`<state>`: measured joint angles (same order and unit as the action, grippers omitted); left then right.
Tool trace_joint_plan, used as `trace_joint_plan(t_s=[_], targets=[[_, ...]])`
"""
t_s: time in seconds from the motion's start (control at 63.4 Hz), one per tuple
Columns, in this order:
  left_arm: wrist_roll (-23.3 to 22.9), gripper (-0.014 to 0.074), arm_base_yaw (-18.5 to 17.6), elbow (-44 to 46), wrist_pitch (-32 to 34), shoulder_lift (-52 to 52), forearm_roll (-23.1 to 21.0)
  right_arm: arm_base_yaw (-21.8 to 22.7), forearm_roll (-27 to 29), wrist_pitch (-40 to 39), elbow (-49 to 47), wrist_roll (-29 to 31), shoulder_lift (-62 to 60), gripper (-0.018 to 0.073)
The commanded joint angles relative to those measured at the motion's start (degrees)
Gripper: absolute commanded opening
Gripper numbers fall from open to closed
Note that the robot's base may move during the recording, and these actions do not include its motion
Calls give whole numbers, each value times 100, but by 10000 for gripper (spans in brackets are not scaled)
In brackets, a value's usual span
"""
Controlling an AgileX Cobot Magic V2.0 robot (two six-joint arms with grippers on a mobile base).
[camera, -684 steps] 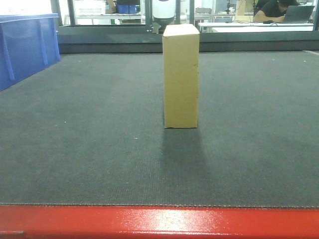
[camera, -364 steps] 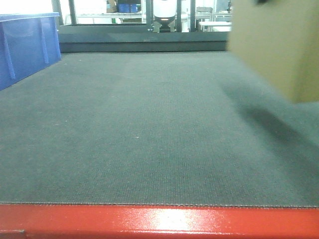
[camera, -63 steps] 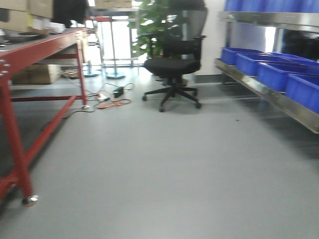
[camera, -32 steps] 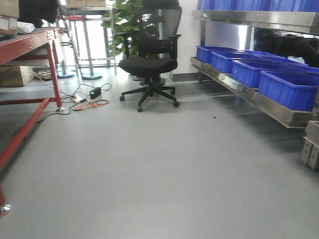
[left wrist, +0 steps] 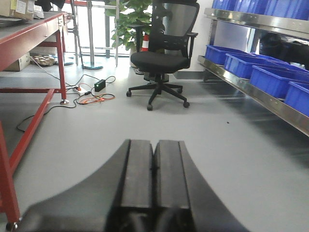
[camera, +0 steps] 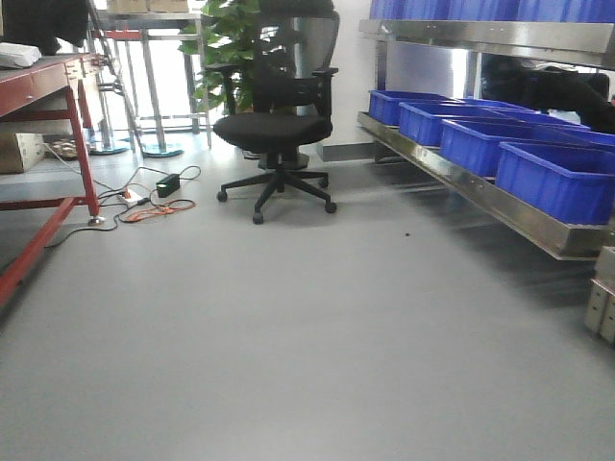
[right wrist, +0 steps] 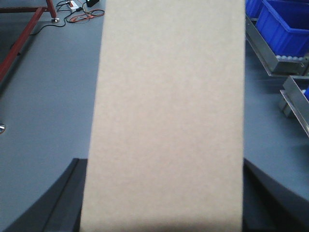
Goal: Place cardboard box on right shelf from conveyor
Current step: 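Drive the base toward the steel shelf rack with blue bins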
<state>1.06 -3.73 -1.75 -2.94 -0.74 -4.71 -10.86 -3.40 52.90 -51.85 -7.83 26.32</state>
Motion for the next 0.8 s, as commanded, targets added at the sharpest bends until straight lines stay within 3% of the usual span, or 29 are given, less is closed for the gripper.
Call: trace_joint_plan(t_s=[0.0, 0.789], targets=[[-40, -119, -32, 19, 519, -69, -50, 38, -76, -530, -152, 42, 45, 195], [-40, -119, -32, 19, 519, -69, -50, 38, -76, -525, -152, 42, 46, 195]])
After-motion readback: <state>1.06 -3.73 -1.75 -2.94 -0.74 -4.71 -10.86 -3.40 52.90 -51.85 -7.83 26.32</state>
